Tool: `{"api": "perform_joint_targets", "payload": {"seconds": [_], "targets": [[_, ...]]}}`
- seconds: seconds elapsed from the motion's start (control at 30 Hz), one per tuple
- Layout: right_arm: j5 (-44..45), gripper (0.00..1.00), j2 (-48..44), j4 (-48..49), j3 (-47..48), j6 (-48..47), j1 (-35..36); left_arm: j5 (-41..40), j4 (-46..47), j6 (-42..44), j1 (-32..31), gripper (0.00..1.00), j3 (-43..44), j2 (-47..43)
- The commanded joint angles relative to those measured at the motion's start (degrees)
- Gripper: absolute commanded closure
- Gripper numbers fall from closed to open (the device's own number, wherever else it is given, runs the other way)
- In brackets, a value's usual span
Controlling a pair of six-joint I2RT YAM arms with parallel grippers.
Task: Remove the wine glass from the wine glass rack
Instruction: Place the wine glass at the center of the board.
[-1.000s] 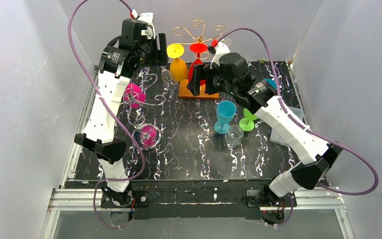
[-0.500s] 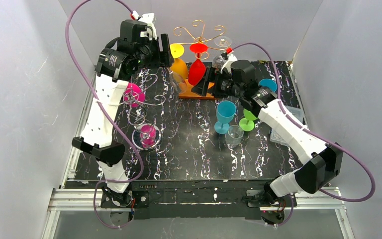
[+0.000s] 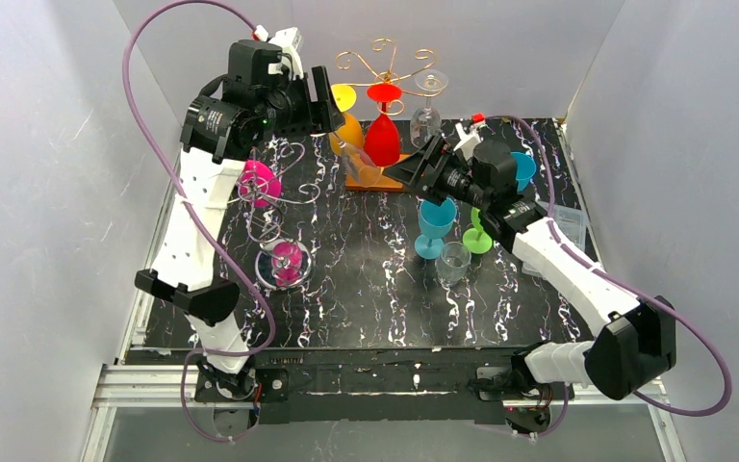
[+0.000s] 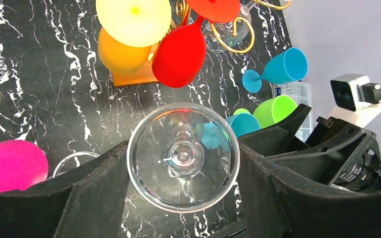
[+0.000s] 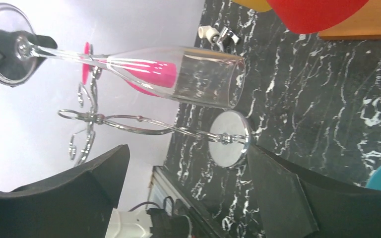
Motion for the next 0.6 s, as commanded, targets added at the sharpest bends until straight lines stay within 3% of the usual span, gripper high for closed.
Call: {"api": "perform_joint_targets", "payload": {"seconds": [0.0,0.27,0.3,0.57], "targets": [[0.55,0.02,-2.12,9.94,-2.13,5.66,-0.07,2.10,-0.33,-1.51,-0.30,0.75,0.15,-5.04],[1.60,0.02,-1.31,15.22,-5.95,10.73,-0.07,3.87,-0.24,-2.90,-0.36,0.75,0.01,-5.95],[1.15,0.02,-0.94,20.92,-8.37,13.37,-0.07,4.33,-0.24,-3.41,-0.35,0.75,-0.21,-6.15],[-1.07,0.02,2.95,32.10,-11.15,20.77,-0.07,5.91,0.41,-4.74,-0.31,0.75,-1.16,-6.87]]}}
